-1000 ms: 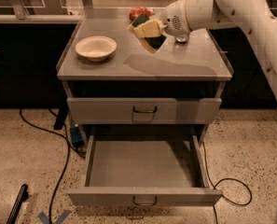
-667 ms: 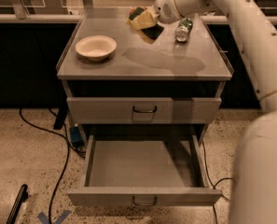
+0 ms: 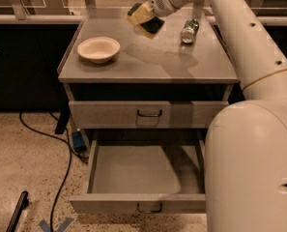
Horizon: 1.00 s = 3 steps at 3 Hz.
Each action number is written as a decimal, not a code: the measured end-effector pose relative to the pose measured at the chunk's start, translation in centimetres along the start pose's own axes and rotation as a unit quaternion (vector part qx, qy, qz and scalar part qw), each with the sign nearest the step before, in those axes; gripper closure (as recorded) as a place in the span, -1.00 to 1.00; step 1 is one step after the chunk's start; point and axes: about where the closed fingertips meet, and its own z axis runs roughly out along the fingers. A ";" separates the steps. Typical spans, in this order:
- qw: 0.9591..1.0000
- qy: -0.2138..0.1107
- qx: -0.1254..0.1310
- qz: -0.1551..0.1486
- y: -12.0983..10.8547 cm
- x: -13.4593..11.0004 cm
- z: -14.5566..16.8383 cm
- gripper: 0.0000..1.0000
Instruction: Pick sponge from middle drawer and place on counter
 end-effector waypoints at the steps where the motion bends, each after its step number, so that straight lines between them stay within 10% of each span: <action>1: 1.000 -0.010 0.002 0.003 -0.2 0.9 0.4 -0.18; 3: 0.998 -0.030 0.000 0.050 -1.7 3.9 1.7 -1.00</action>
Offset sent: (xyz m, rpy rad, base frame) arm 0.0197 -0.0431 -0.0773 0.2003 0.0810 -0.1199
